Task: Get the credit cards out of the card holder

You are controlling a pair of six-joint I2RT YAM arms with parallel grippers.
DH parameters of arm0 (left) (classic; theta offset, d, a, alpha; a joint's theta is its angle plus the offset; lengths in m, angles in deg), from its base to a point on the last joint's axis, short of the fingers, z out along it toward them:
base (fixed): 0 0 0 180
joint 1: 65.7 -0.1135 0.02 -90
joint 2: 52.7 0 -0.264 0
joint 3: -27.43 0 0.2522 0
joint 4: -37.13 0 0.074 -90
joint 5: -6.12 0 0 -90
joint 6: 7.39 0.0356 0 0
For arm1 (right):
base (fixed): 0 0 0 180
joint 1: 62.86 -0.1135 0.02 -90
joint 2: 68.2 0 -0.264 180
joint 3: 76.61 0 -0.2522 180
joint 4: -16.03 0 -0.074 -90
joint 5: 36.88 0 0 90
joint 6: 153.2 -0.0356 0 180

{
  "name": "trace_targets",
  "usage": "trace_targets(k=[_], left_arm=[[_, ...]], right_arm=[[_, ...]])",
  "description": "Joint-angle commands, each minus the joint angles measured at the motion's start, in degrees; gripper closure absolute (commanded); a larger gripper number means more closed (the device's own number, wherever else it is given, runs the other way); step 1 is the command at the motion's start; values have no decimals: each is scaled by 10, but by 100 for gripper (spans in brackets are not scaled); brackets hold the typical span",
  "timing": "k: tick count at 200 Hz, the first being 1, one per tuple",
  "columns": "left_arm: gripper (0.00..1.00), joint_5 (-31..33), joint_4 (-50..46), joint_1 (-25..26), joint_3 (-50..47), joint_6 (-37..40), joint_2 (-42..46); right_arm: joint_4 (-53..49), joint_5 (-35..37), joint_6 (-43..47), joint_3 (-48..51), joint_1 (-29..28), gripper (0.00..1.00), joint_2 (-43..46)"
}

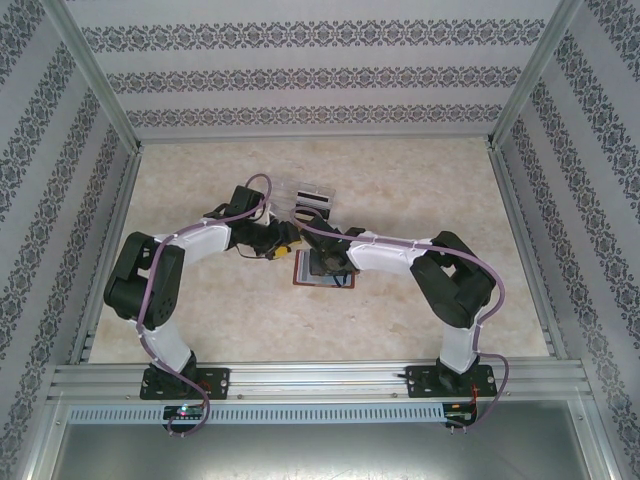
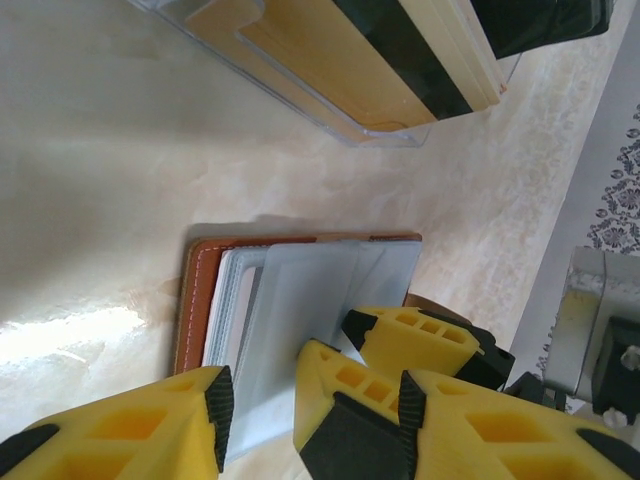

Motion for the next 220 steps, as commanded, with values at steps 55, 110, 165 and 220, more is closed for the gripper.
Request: trace_targets(k=[55,110,165,220], left_arm=[[60,-28,-42,32,33,41,-42],[61,-22,-51,49,55,48,-74],[61,-37,-33,55,73,39,-103],[59,-40,-26,58,86,35,-116]], right_arm=[[1,-15,-6,28,11,69,-3],[47,-43,-6,57,20,73,20],[64,-56,7,67,23,75,36],[88,-65,20,85,23,75,59]])
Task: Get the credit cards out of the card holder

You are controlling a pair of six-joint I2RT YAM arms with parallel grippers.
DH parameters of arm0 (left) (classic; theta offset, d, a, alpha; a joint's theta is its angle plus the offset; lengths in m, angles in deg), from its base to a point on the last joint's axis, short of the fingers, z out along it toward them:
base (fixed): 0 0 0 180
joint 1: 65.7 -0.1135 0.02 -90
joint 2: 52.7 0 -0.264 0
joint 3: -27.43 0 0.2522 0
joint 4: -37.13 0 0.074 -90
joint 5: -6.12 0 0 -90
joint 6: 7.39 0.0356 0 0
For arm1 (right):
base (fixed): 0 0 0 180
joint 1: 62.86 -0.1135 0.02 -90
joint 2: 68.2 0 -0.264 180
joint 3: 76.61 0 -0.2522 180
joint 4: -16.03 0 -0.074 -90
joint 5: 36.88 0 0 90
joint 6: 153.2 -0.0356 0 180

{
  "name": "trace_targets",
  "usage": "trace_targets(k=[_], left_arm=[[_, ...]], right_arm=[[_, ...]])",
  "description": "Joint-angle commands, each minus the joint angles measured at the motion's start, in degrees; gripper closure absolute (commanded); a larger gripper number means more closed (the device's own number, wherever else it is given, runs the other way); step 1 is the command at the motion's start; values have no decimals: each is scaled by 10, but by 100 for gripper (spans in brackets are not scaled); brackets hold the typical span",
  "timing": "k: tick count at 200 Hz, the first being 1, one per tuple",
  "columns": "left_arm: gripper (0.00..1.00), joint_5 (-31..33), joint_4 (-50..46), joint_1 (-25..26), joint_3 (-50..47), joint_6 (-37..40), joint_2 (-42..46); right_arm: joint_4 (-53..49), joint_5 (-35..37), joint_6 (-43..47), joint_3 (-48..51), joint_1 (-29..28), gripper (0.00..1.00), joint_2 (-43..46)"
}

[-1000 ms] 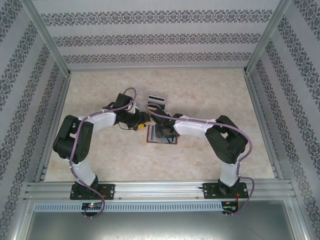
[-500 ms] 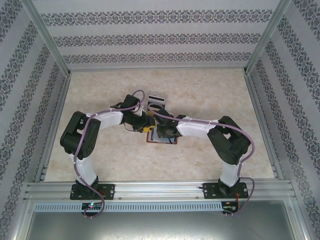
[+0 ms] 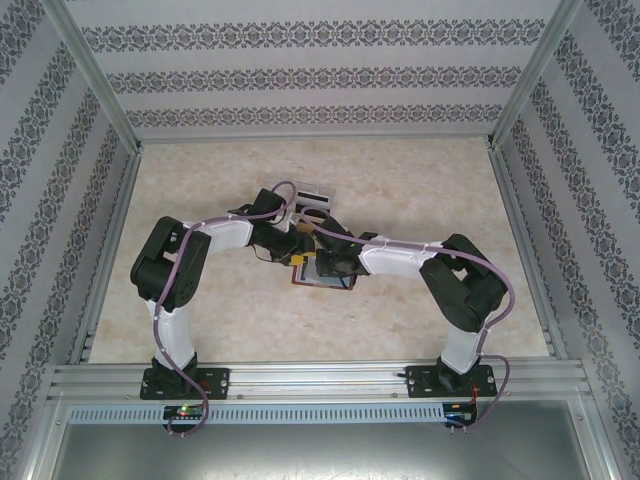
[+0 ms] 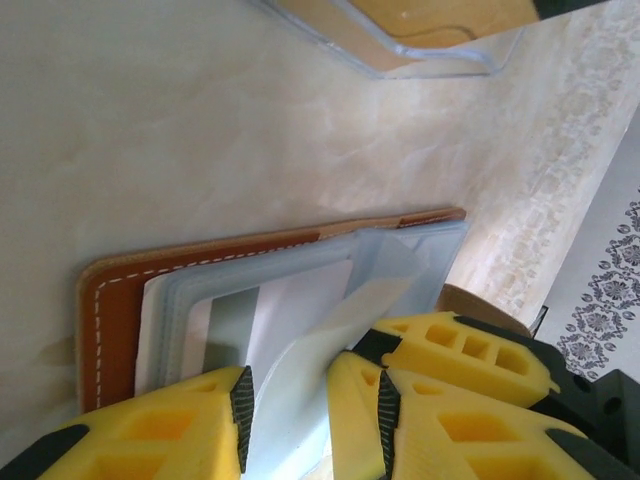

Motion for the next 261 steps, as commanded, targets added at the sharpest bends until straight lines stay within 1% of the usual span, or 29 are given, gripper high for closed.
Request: trace_targets(k=[1,17,35,55,74,96,121,161,187,201,230,261], left_arm=[[59,-11,4,9,16,4,-13],[59,-20,13,10,14,1,-13],[59,-28,20,10,12,0,-15],[58,-33,15,11,18,11,-20],[58,-39,21,13,24,14,-26],[59,-30,18,13,24,12,-30],[61,-15,23,12,14,7,-9],[61,-17,43,1,-5,-12,25],[61,-20,55,-10,-22,-22,37],[61,-14,47,-14,-27,-21,44],[59,18,3,-16,-32,-1,55],[57,25,-24,-14,-36,17,62]], right_arm=[[5,-15,17,12,2,75,19],[16,-19,23,19,3,73,32],[32,-22,35,28,3,68,51],[44,-21,58,37,-1,64,75],[46,-17,75,44,-2,63,98],[34,-10,78,44,-1,62,110],[-2,-4,63,22,-7,60,89],[-33,6,42,-13,-31,56,31],[-55,25,35,-27,-33,55,7],[-71,40,32,-33,-33,57,-2],[-78,40,32,-30,-33,65,-13],[-76,39,26,-23,-29,73,-19]])
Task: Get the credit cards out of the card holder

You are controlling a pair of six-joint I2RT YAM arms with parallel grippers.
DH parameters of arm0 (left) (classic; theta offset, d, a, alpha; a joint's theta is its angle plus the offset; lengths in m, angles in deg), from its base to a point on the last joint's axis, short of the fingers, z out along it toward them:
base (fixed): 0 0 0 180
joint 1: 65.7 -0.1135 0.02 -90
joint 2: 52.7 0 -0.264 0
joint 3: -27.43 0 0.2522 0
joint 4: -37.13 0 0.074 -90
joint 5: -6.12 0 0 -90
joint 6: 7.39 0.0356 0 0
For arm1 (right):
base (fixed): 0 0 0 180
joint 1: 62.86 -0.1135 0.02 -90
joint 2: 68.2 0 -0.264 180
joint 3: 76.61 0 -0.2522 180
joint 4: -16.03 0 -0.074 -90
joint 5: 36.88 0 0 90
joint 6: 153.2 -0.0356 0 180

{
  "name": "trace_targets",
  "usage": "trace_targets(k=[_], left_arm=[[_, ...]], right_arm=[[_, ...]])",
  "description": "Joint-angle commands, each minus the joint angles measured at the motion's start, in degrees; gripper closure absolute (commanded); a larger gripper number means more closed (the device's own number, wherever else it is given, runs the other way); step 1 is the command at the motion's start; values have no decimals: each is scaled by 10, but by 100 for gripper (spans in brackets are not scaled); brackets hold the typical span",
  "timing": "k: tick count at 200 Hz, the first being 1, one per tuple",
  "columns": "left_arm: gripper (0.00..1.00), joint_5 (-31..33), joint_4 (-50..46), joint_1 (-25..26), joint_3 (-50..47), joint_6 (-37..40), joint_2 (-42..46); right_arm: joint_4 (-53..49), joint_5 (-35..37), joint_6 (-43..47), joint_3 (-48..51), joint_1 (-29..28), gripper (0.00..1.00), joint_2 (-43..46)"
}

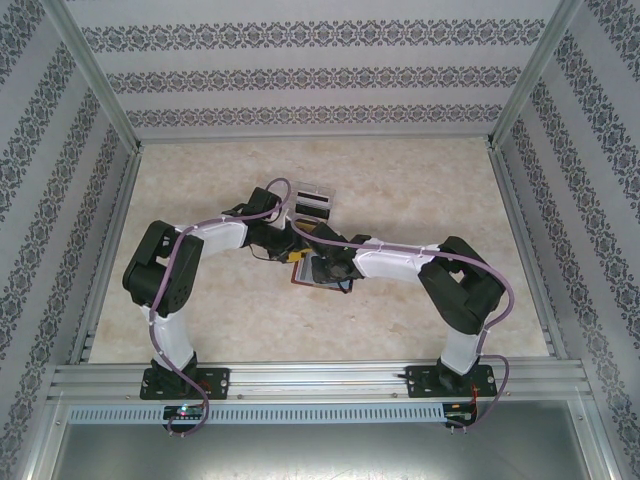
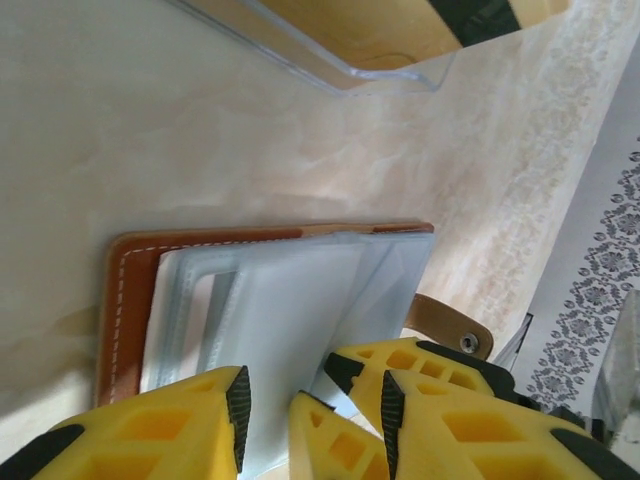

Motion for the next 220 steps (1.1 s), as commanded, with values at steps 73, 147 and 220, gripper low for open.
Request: trace_targets(k=[73,147,220], left_arm=[[57,27,-70,21,-7,49,23],[65,34,-55,30,-7,53,6],[66,18,-25,34,-6,44,-9]], right_arm=[[-5,7,-13,13,7,76,-10],[10,-2,-16,23,14,77,-3],[20,-9,-18,30,20,78,11]])
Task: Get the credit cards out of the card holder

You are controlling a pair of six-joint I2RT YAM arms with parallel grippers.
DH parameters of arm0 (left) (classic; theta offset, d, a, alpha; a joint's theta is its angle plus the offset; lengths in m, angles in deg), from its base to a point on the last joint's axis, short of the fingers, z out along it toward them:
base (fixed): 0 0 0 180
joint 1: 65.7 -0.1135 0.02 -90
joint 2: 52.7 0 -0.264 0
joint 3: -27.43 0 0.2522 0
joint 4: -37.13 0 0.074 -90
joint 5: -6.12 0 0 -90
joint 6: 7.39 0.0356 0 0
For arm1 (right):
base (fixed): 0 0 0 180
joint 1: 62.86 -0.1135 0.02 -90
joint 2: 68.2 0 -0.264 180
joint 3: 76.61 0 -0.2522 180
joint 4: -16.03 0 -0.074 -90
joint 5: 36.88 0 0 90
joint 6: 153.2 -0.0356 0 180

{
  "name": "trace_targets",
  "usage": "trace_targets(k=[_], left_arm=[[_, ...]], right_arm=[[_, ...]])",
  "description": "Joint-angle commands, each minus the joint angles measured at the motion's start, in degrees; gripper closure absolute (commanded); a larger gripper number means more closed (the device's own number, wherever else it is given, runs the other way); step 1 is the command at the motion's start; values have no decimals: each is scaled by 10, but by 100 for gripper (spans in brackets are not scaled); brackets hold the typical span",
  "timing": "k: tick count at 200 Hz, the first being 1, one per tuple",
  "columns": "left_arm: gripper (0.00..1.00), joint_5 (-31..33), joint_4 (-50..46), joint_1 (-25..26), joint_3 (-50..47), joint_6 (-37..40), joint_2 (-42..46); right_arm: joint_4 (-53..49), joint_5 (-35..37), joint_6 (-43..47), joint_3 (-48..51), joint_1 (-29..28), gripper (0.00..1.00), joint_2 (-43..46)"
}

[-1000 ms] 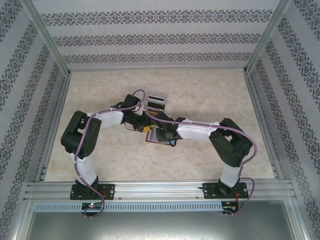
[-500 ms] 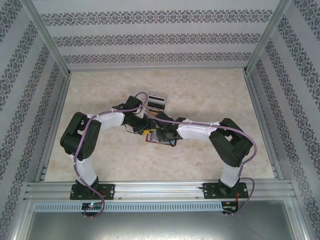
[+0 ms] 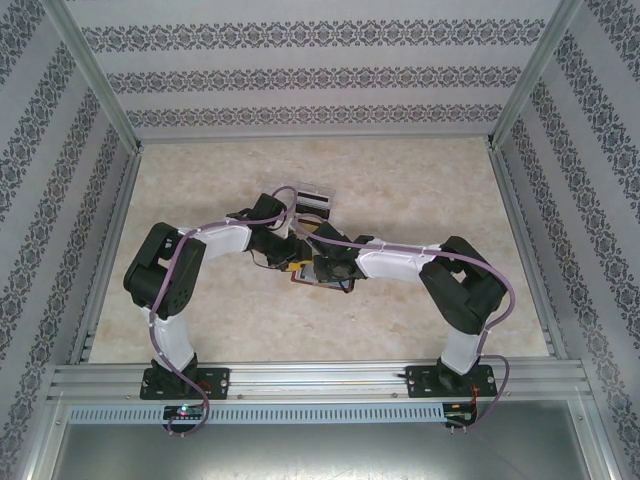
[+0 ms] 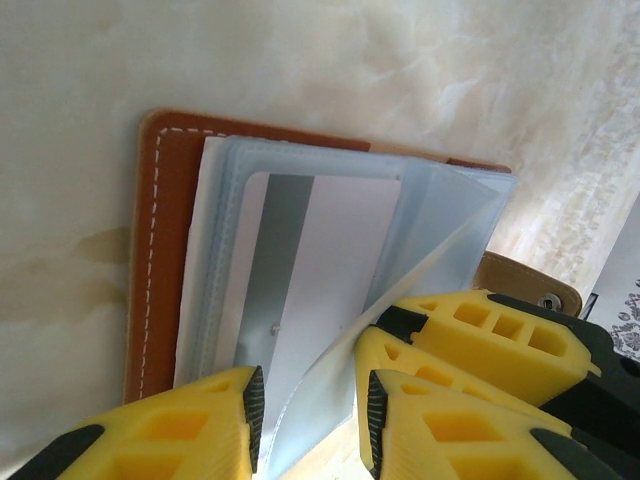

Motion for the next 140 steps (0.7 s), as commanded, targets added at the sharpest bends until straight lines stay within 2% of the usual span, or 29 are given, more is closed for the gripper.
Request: trace_targets(k=[1,37,58,111,140], left_arm=[[66,-10,23,10,1,3,-11],[74,-34,40,11,1,-4,-15],[74,-49,61,11,-3,-18,-13],[70,-94,136,23,-7,-67,-9],[61,-86,172,48,-3,-90,-6]], right_arm=[[-5,-4,-7,13,8,78,7],[3,-6,-4,17,10,78,28],[10,-4,15,24,9,69,59],[10,45,32,71,20,62,173],[13,89,17,113,33,60,234]])
